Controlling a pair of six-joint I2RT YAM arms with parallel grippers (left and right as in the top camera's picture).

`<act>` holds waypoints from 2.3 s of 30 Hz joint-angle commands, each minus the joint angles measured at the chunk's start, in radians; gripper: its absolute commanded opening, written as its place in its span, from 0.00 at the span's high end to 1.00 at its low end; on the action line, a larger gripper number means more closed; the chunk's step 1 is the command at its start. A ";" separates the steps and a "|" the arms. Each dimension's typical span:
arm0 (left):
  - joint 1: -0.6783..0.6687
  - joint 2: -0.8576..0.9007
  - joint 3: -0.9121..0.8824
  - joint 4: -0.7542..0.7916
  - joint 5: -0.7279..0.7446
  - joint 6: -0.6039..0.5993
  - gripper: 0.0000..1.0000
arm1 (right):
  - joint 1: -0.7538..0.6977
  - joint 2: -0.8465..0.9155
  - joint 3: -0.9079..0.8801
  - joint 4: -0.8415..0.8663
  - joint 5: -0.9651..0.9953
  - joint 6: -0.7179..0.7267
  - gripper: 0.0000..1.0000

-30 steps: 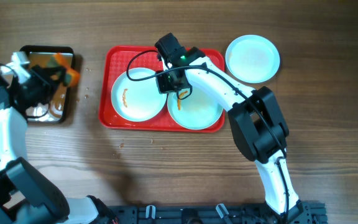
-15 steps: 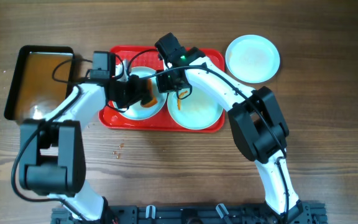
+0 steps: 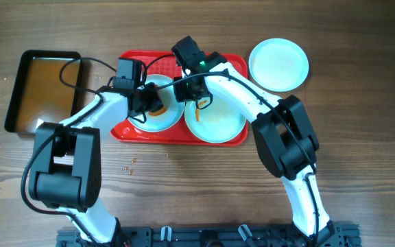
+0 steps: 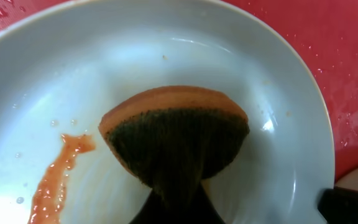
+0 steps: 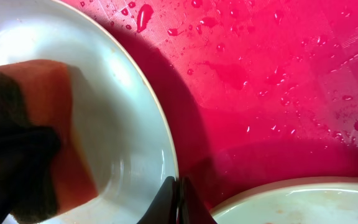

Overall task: Clean dirty plates on tray and stack at the side
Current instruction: 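Scrub the top plate with the left sponge while right gripper holds it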

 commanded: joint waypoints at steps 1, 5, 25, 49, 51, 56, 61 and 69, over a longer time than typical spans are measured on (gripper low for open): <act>-0.007 0.051 -0.014 -0.030 -0.162 0.016 0.96 | 0.006 0.016 0.006 0.004 -0.001 0.037 0.96; -0.007 0.051 -0.014 -0.072 -0.252 0.017 0.96 | 0.007 0.016 -0.016 0.024 -0.001 0.055 0.96; -0.014 -0.114 0.036 -0.153 -0.623 0.125 0.96 | 0.007 0.016 -0.016 0.024 0.025 0.079 0.96; -0.018 0.005 0.027 -0.244 -0.530 0.034 0.96 | 0.009 0.016 -0.016 0.028 0.025 0.079 0.96; -0.018 -0.025 0.037 -0.245 -0.579 0.095 0.96 | 0.009 0.016 -0.016 0.031 0.025 0.078 0.96; -0.018 -0.124 0.050 -0.216 -0.653 0.103 0.96 | 0.010 0.016 -0.016 0.037 0.025 0.055 0.96; -0.009 -0.266 0.050 -0.166 -0.631 0.102 0.96 | 0.010 0.016 -0.009 0.039 0.023 0.046 0.96; 0.333 -0.327 0.050 -0.147 0.103 0.061 0.96 | 0.010 0.016 0.103 0.024 0.146 -0.181 0.87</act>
